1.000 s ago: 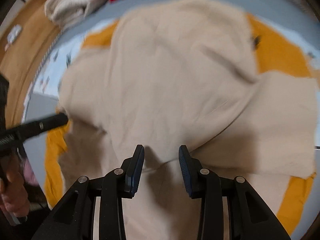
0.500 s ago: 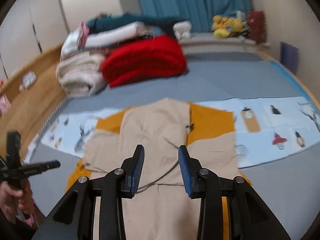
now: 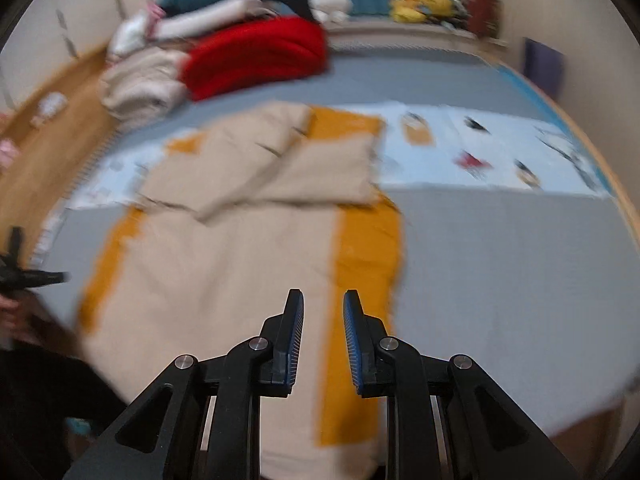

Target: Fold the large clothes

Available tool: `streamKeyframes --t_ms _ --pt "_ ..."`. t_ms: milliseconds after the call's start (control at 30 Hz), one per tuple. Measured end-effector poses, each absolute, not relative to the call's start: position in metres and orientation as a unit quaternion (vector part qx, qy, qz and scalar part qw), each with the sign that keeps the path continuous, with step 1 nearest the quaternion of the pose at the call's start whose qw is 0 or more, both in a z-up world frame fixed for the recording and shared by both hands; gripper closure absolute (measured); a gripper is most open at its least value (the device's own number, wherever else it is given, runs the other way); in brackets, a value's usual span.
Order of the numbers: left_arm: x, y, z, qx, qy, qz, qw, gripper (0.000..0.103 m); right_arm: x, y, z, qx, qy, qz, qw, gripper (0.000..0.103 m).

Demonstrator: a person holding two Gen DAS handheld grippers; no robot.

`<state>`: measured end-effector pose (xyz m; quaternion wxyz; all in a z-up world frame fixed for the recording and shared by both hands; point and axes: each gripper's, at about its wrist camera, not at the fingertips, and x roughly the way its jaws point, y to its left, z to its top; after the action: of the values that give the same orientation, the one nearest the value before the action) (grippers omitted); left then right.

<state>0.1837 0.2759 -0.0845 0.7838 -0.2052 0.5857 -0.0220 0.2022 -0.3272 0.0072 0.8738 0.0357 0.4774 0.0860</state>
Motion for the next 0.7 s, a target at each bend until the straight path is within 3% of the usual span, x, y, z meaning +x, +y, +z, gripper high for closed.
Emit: streamKeyframes --t_ms 167,367,700 --pt "0.188 0.274 -0.116 -0.187 0.643 -0.020 0.743 0.093 0.211 -0.335 -0.031 0.024 0.537 0.078 0.840 0.081" --pt "0.188 0.250 -0.128 -0.139 0.665 -0.028 0.734 0.071 0.205 -0.342 -0.072 0.024 0.615 0.086 0.784 0.081" --pt "0.190 0.243 -0.152 -0.109 0.696 0.002 0.709 0.066 0.195 -0.349 -0.120 0.036 0.699 0.087 0.709 0.065"
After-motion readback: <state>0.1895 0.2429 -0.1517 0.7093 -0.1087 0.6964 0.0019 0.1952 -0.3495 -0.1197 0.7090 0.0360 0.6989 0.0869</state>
